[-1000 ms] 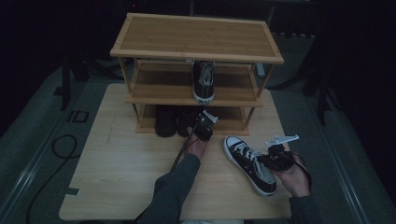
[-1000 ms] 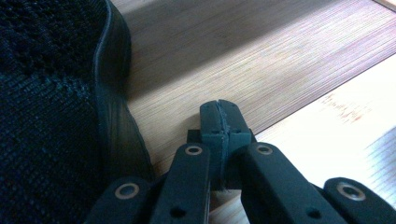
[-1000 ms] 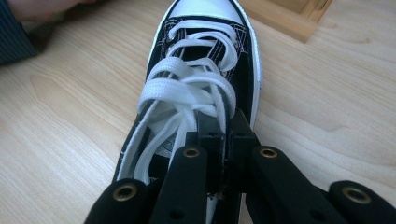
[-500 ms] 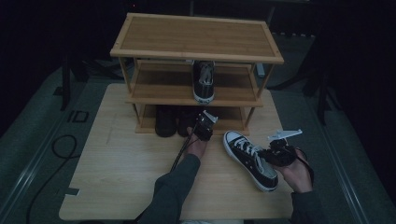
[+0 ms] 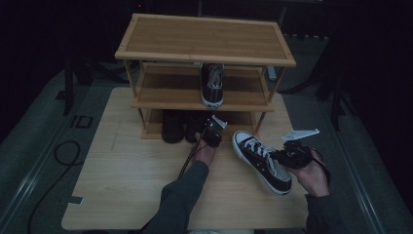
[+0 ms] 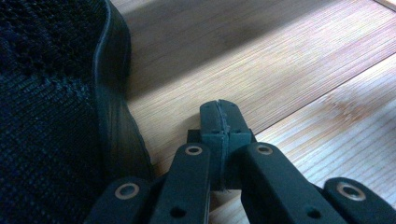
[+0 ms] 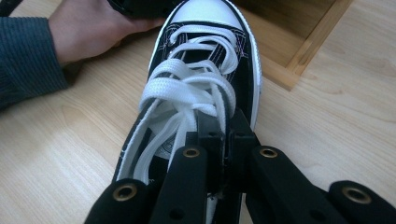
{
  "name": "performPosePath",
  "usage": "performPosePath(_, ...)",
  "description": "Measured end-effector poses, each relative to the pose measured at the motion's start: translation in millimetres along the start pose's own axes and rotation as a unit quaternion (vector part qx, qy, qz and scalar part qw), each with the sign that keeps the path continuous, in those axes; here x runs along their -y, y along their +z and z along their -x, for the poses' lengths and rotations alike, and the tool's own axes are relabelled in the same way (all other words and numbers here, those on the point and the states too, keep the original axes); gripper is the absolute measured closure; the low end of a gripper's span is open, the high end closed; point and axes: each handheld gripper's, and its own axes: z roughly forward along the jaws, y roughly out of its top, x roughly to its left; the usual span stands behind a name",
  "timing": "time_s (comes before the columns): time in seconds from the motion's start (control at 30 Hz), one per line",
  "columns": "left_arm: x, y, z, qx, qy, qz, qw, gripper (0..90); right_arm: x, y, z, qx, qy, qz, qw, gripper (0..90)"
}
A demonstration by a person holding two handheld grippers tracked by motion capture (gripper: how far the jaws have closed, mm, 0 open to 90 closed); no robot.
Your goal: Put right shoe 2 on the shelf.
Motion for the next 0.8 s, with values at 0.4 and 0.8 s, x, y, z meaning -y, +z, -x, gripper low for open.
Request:
performPosePath(0.4,0.0,0.0,0.0,0.0,0.0,0.0,1.0,90.0,-14.3,-12.8,-2.0,-0.006,-0.011,0.013,0.9998,88.1)
performPosePath(0.8,0.0,-0.1,0.1,0.0,-0.001,0.0,1.0,90.0,-27.0,-24.0,-1.2,-0.009,-0.03,0.021,0.9993,88.1)
